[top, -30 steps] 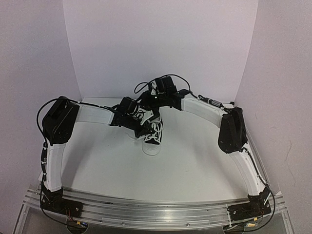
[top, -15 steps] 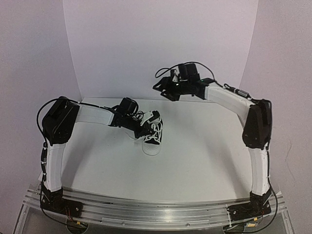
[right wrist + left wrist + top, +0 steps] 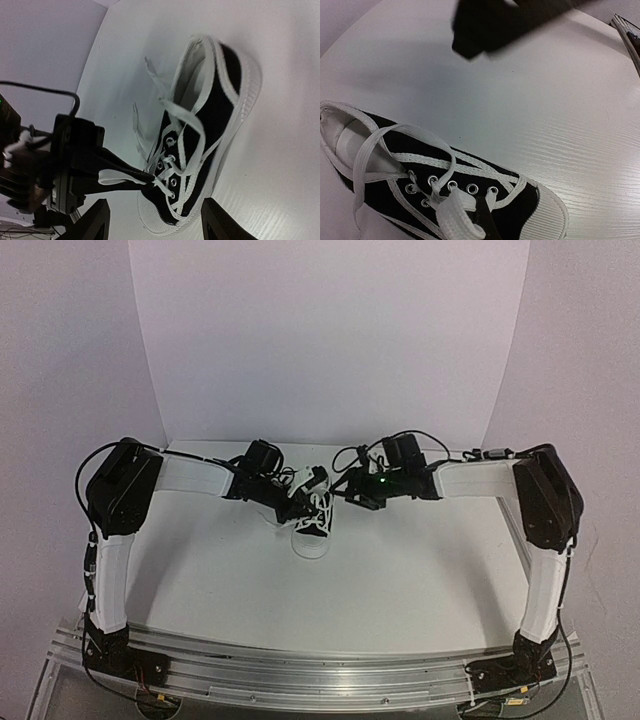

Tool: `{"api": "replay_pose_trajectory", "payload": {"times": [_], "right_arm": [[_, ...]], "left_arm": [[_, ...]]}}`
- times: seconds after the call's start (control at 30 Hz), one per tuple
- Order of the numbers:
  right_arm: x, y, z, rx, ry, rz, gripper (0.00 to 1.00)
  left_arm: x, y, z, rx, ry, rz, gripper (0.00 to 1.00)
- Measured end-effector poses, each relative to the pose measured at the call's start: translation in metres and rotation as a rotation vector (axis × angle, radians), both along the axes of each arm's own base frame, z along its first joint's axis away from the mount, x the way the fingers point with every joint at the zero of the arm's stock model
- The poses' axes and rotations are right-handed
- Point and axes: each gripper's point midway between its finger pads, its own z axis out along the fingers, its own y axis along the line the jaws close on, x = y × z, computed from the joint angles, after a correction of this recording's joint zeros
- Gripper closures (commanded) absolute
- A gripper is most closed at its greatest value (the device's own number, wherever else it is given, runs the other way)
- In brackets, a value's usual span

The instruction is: Tie the shoes

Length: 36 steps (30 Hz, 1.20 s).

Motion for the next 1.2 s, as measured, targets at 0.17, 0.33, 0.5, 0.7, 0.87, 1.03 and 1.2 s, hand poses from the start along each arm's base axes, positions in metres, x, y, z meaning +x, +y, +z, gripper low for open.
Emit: {"api": "replay_pose_trajectory", "payload": {"times": [0.17,0.33,0.5,0.7,0.87,1.03,1.2], "right_arm": [[-0.012,0.042,-0.012,0.063,-0.101,0.094,0.36],[0.005,0.058,-0.005,0.135,-0.208,0.094,0.40],[0.011,0.062,-0.012,0.159,-0.220,0.087,0.46],[0.007,0.069,-0.011,0.185,-0.216,0.098,0.50],[0.002,0.073,-0.010,0.206,-0.195,0.114,0.58],[0.001,0.073,-0.012,0.208,-0.183,0.103,0.80],[0.004,0.073,-0.013,0.198,-0.188,0.077,1.00]], "left_arm": [[0.000,0.000,0.002,-0.007,0.008,-0.001,1.00],[0.003,0.002,0.003,-0.013,0.021,0.015,1.00],[0.003,0.003,0.002,-0.008,0.032,0.019,1.00],[0.004,0.003,0.004,-0.006,0.038,0.021,1.00],[0.004,0.003,0.006,-0.003,0.042,0.021,1.00],[0.004,0.002,0.006,-0.001,0.045,0.021,1.00],[0.006,0.001,0.006,-0.003,0.042,0.021,1.00]]}}
